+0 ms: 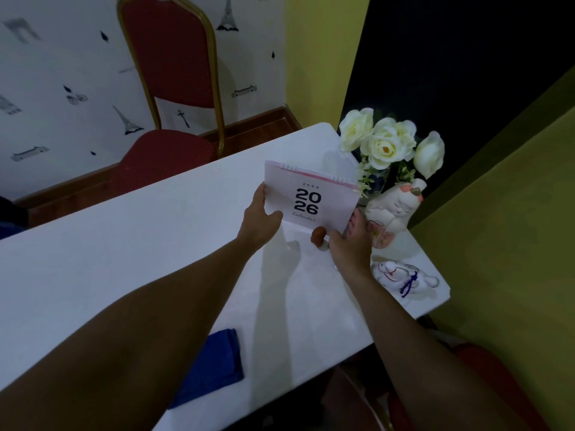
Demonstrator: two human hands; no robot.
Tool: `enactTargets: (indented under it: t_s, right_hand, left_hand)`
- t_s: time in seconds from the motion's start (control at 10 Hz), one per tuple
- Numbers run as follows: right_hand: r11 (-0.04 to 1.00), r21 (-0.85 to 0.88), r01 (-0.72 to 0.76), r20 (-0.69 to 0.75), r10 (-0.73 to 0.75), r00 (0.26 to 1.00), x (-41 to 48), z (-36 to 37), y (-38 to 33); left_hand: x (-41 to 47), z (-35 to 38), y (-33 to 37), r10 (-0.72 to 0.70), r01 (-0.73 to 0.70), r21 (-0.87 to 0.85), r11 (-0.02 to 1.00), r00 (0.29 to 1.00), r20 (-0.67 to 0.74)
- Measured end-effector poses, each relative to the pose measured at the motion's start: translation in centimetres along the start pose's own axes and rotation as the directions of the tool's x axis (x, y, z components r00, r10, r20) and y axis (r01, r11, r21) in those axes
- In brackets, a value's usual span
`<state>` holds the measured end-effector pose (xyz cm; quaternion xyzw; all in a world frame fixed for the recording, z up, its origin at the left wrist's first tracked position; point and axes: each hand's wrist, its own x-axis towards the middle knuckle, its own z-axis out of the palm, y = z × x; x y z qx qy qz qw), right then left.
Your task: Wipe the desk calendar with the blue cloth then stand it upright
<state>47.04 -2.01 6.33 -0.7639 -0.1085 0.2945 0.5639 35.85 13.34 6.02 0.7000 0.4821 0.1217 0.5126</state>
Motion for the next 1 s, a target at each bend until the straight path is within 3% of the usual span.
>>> enactTargets:
  t_s: [0.2,0.5,0.7,1.0]
  right_hand:
    - [1.0,0.001,-0.016,0.001,0.016,1.0,-0.3,-0.1,-0.5]
    - [0.988,-0.149,0.028,-0.03,-0.033,0.999,-0.8,0.1,-0.7]
    - [0.992,-0.125,0.018,-0.022,-0.021,1.0,-0.6,0.1,-0.3]
    - [0.992,-0.118,0.056,-0.138,-0.072,0.988,-3.5,1.5,-0.8]
  left_hand:
    - [0.1,0.1,0.0,-0.009,0.009,-0.004,1.0,1.0,0.002]
    - [0.1,-0.3,0.2,-0.006,0.006,0.01,1.0,1.0,0.014]
    - [0.2,-1.4,0.3,-0.006,0.001,0.054,0.999,0.997,0.081]
    - [-1.5,-2.9,0.2,-0.06,0.033,0.185,0.982,0.988,0.141]
